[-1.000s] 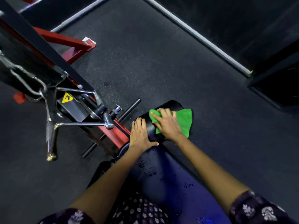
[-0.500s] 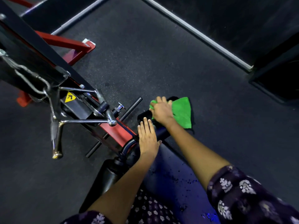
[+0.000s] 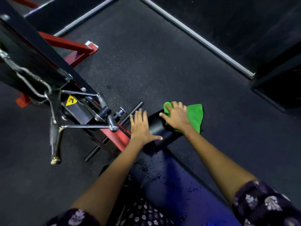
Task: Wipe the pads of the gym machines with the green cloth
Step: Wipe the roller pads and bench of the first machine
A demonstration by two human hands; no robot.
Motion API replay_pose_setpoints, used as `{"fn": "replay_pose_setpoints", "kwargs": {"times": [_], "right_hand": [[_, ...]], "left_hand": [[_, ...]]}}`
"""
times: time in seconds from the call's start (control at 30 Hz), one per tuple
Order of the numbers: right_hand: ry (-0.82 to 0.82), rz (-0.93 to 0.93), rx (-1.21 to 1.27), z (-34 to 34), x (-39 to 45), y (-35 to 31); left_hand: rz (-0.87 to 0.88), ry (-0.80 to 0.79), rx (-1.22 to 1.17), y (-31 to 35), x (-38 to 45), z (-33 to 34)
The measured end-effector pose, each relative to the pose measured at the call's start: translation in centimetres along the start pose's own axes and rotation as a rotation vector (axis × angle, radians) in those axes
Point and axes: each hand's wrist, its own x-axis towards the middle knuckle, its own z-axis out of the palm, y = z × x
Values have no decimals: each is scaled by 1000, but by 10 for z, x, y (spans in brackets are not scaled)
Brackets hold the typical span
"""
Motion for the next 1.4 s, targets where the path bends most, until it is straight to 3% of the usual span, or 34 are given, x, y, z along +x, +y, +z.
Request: {"fn": "replay_pose_setpoints", "kwargs": {"times": [0.07,0.17,0.33,0.5,0.6,0.67,0.77,0.87,1.07,1.13,1.23,1.33,1.4], "right_hand": [[-3,-103,-33,6,-14,1],[-26,-2,-30,8,-24,26],[104,126,-24,12,-29,33],[163,405,164,5,-13,43],[122,437,107,-2,-1,37],[109,374,20,-1,-3,24],[81,109,-105,7,-12,-14],[45,-17,-78,16,-29,-40],[207,-232,-10,29,-51,10],[247,-48,37,24,-46,38],[162,335,223,15,-38,53],[106,308,217,20,-52,22],[72,236,339,28,-70,4]], "left_hand": [[-32,-158,-7,-6,16,-4],[-17,-332,-78,-4,26,-1],[-43,-227,-104,14,0,15],[-50,-74,201,42,-39,41],[-30,-13,256,42,-44,49],[-19,-18,269,42,-45,49],[-20,-21,240,42,-46,50],[5,-43,212,38,-48,51],[71,-65,121,24,-48,44],[82,-75,79,23,-46,40],[85,-75,31,20,-44,37],[75,-81,-61,19,-38,38],[60,-61,-222,20,-38,37]]}}
